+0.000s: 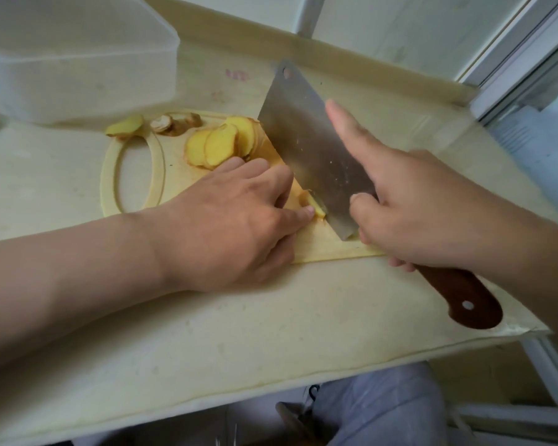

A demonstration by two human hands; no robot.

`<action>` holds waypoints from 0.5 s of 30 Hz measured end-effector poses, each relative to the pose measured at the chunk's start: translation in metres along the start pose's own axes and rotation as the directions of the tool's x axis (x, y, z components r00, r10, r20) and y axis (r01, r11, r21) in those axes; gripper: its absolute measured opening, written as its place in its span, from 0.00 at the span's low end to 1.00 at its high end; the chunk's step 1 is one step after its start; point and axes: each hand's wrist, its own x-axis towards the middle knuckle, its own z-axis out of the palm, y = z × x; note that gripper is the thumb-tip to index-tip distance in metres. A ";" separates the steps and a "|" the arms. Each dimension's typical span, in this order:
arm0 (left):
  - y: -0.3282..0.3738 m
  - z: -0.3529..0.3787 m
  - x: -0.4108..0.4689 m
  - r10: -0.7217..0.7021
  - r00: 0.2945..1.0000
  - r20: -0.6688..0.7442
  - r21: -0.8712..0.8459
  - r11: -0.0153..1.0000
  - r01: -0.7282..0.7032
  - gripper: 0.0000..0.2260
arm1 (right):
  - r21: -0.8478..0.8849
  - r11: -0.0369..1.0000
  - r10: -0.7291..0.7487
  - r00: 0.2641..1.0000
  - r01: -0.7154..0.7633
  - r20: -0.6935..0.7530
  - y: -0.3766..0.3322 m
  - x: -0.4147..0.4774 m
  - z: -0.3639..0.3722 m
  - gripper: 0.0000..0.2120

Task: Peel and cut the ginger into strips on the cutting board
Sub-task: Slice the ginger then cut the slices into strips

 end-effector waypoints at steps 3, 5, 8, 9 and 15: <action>0.000 -0.001 0.001 0.006 1.000 0.008 0.001 1.000 -0.006 0.20 | -0.080 0.997 -0.009 0.997 0.015 0.071 -0.008 0.012 -0.009 0.45; 0.001 -0.003 0.001 0.009 1.000 0.008 -0.009 1.000 -0.009 0.22 | -0.047 0.999 -0.003 0.998 0.006 0.058 -0.008 0.014 -0.009 0.46; 0.002 -0.004 0.001 0.005 1.000 0.009 0.004 1.000 -0.005 0.21 | 0.110 0.994 0.022 0.999 -0.018 -0.038 0.004 0.003 0.002 0.45; 0.002 -0.004 0.000 0.003 1.000 0.005 0.008 1.000 -0.003 0.21 | 0.169 0.985 0.037 0.996 -0.023 -0.077 0.008 -0.003 0.006 0.44; 0.001 -0.003 0.000 -0.012 1.000 -0.020 -0.022 1.000 0.012 0.20 | 0.210 0.978 0.050 0.989 -0.019 -0.141 0.013 -0.021 0.017 0.43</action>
